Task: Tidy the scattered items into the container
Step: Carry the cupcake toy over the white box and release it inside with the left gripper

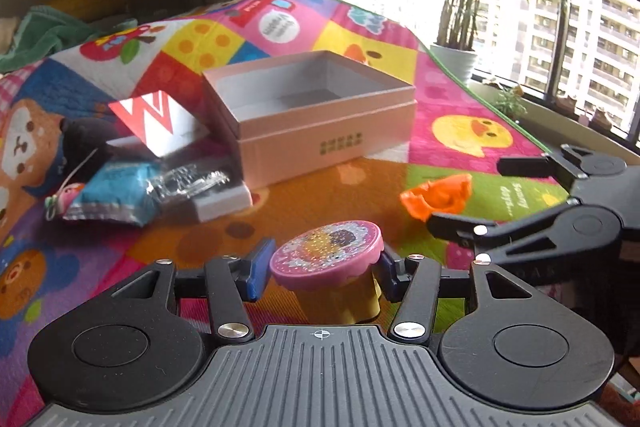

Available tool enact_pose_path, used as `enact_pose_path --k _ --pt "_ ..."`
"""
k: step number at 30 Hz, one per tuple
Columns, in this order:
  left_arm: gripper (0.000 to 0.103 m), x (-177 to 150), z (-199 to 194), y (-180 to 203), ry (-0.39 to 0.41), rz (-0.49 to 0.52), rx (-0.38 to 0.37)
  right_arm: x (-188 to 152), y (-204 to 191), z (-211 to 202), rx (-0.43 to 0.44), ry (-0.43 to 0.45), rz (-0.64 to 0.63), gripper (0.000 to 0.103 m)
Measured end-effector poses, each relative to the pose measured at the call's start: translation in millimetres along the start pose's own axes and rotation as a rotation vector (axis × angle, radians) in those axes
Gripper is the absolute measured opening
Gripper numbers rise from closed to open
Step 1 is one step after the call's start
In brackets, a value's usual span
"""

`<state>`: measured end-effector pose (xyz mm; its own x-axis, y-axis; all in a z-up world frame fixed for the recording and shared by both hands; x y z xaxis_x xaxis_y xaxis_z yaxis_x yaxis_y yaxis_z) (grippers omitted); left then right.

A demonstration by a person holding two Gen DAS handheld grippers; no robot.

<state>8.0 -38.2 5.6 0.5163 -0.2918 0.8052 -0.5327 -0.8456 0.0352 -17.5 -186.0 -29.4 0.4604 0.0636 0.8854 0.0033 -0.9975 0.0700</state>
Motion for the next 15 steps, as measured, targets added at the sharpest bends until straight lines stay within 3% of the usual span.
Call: enact_pose_path --k 2,6,11,15 --pt "0.064 -8 -1 1 -0.013 -0.015 -0.013 0 0 0 0.002 -0.001 -0.001 0.103" --pt "0.094 -21 -3 1 -0.04 -0.055 -0.03 0 0 1 0.007 -0.012 -0.006 0.103" --pt "0.103 -31 -7 1 -0.064 -0.098 -0.04 1 -1 4 0.015 -0.045 -0.011 0.103" --pt "0.103 -33 -10 4 -0.082 -0.099 -0.031 4 0 14 0.055 -0.13 -0.013 0.103"
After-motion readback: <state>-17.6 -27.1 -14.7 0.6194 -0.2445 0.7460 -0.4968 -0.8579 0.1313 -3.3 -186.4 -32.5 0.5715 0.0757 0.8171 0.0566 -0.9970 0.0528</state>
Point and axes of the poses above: each gripper's, at about its wrist camera, not at the fingertips, and z roughly the way its jaws point, y to its right, x to its top, the point moved 2 cm from there along z, roughly the way its jaws point, and after that the axes turned 5 degrees about -x, right-handed, at the moved point
